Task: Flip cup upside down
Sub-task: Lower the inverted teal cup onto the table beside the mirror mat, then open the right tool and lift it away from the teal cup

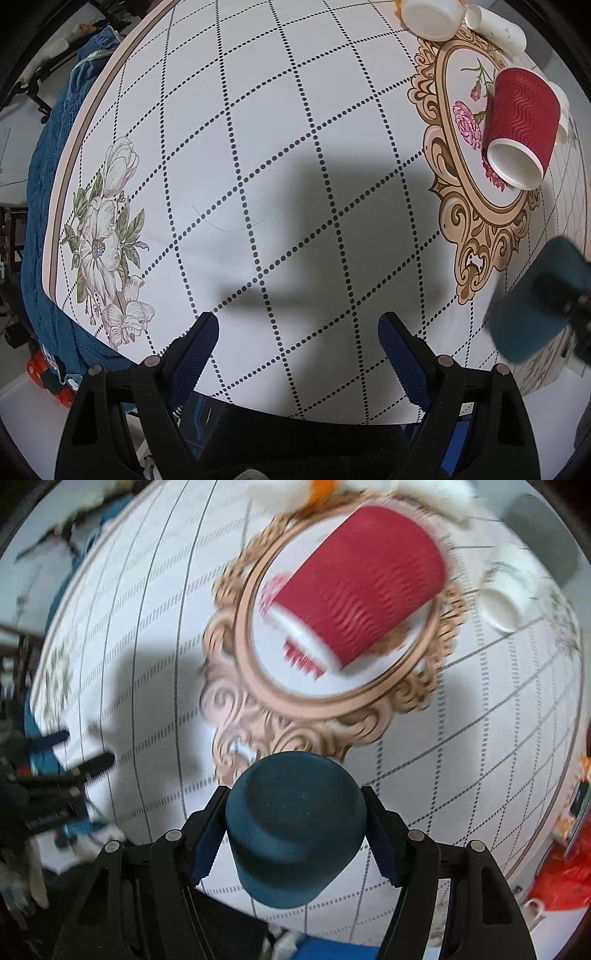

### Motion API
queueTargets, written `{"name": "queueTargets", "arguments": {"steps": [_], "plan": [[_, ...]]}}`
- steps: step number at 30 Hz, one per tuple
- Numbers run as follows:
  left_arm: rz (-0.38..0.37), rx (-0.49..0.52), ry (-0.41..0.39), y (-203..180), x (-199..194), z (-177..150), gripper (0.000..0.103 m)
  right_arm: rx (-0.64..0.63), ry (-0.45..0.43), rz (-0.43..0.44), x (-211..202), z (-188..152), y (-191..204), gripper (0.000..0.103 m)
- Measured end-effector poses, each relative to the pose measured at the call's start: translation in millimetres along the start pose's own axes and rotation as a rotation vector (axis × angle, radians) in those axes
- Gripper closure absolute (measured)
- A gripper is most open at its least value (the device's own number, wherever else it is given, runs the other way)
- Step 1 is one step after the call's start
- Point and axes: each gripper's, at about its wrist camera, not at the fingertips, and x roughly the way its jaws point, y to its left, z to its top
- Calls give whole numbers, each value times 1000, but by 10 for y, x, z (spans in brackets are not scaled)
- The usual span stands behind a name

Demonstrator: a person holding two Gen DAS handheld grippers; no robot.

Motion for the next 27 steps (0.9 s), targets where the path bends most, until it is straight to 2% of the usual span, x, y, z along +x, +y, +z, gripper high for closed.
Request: {"name": "queueTargets", "arguments": {"steps": [9,17,20,23,25,27], "plan": [[21,28,-5,-71,-32,3,15,89,-215,-33,-230,-78,-103,32],[23,55,-19,-142,-84,19,15,93,-244,-44,-120,-196,-12,32],[25,69,-40,-180,-170,21,15,136,-230,-7,-112,-233,-55,32],[31,93,-70,-222,-285,22,15,150,-238,-12,-156,-268,-46,32],[30,110,-89,-257,-380,20,15,166,-257,-30,-240,-326,-22,21],[23,131,-117,-308,-505,-10,15,202,-281,-24,-341,-394,-28,17]]}}
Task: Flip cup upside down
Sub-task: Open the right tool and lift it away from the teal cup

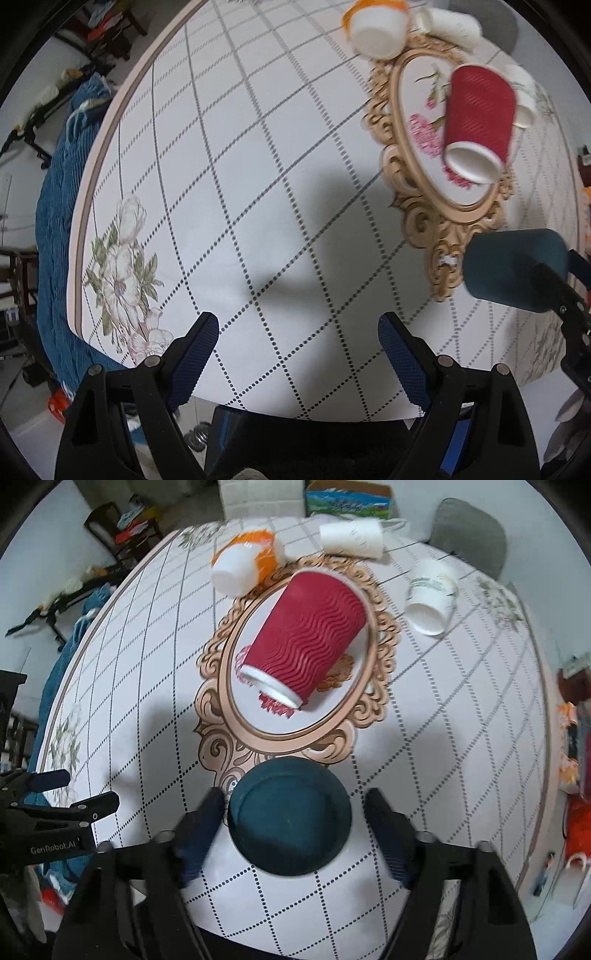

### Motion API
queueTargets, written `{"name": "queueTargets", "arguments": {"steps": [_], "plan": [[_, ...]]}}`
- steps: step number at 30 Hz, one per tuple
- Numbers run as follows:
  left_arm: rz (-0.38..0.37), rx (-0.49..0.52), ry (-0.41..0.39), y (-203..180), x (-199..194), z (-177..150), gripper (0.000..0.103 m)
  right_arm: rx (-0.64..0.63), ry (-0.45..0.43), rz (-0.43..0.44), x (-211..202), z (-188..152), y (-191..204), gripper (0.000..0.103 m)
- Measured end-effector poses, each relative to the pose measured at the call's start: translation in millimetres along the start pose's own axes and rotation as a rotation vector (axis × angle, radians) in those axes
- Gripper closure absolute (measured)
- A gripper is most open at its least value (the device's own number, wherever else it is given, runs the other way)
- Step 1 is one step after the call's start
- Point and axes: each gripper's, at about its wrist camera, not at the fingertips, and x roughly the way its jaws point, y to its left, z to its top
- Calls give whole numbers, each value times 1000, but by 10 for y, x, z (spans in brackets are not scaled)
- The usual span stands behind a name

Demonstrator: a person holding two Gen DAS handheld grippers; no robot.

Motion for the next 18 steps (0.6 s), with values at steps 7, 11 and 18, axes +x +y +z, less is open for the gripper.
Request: {"name": "queueTargets", "arguments": {"steps": [7,11,18], "plan": [[-2,101,-135,-141,-522,-162,15,132,-111,-89,-565,-246,-81,8],[10,145,-224,-217,-819,-284,3,181,-174,-156,-921,-443,-130,4],[10,164,-315,-305,-1172,-521,3,215,-253,-208,-1451,-809,-141,4]]}}
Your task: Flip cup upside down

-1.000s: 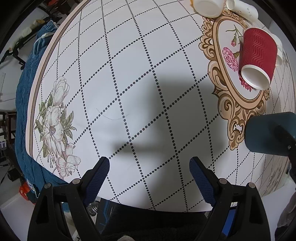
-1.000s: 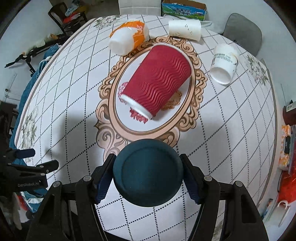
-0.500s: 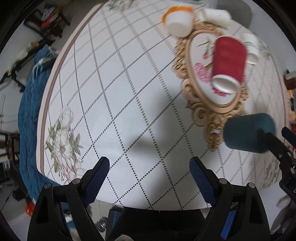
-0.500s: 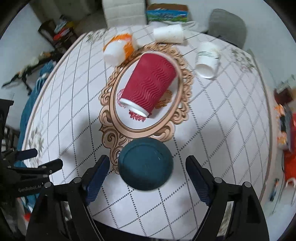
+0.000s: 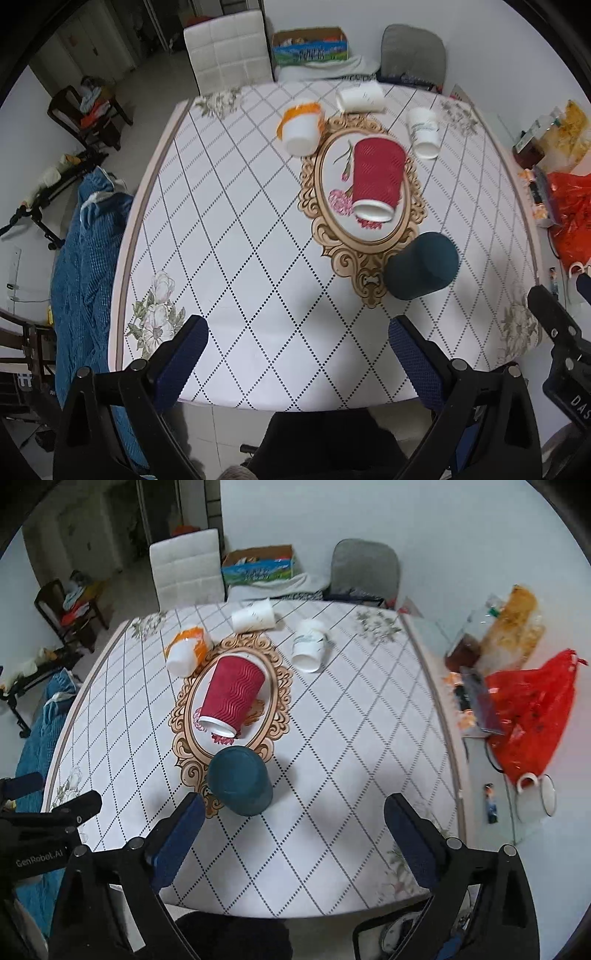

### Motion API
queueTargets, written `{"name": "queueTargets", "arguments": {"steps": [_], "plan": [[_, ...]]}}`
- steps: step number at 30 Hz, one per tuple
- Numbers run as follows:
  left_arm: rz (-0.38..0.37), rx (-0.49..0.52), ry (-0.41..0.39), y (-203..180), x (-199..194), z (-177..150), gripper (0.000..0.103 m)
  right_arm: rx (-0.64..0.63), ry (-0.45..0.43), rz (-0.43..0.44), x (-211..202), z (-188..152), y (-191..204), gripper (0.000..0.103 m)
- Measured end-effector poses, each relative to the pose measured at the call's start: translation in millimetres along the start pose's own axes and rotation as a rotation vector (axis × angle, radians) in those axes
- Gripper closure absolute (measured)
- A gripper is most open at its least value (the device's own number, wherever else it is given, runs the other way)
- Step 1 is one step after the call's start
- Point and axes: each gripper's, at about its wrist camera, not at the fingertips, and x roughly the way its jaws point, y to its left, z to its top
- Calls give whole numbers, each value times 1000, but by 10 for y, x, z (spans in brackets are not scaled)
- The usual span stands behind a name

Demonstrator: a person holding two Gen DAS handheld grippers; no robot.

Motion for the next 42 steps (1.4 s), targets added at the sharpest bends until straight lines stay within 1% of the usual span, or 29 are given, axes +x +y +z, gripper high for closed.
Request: {"name": "queueTargets", "arguments": {"steps": [7,10,18,23,26,33,42], "plan": [[35,-28,-91,-93,-454,-166,3,26,-46,30,-441,-106,-237,4],[36,-48,-126,-128,-689,-279,3,26,-71,40,-686,-162,-339,4],[43,-58,-223,-252,-1354,-645,3,-32,-161,26,-1527,-433,-453,4],[34,-69,-271,-284,-1721,-849,3,-61,-208,42,-2012,-637,-484,4],[32,-83,-299,-290,-1932,-980,3,-68,-226,66,-2235,-727,-512,4],[34,-88,-326,-329,-2206,-1183,3,-73,-272,102,-2648,-854,-590,4],[25,-92,-357,-381,-2417,-1360,3,-69,-301,111,-2891,-885,-661,4]]}}
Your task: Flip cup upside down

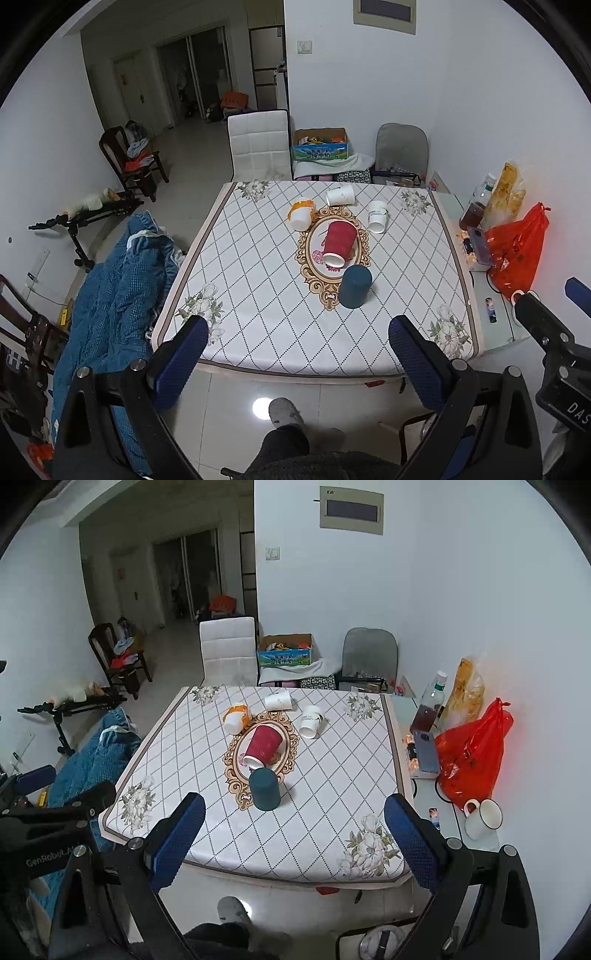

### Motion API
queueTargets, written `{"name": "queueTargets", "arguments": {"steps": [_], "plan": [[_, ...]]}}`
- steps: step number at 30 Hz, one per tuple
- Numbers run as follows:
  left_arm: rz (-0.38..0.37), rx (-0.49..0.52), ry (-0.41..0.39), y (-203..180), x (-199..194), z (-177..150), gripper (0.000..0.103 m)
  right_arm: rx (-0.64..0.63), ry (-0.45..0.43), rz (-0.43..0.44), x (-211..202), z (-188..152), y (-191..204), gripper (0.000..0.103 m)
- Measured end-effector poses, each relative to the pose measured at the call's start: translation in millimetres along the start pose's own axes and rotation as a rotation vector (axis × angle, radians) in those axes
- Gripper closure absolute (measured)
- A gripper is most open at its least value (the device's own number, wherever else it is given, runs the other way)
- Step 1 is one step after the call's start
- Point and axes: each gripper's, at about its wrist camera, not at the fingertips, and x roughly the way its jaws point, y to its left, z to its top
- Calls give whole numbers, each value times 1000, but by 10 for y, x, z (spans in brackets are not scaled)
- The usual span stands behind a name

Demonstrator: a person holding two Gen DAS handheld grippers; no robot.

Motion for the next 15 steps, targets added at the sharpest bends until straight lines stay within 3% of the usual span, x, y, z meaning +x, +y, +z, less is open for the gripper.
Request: {"name": "queueTargets", "arguments": {"steps": [15], "plan": [[-5,-5,22,1,-63,-69,3,5,22,2,4,7,-71,4]]}}
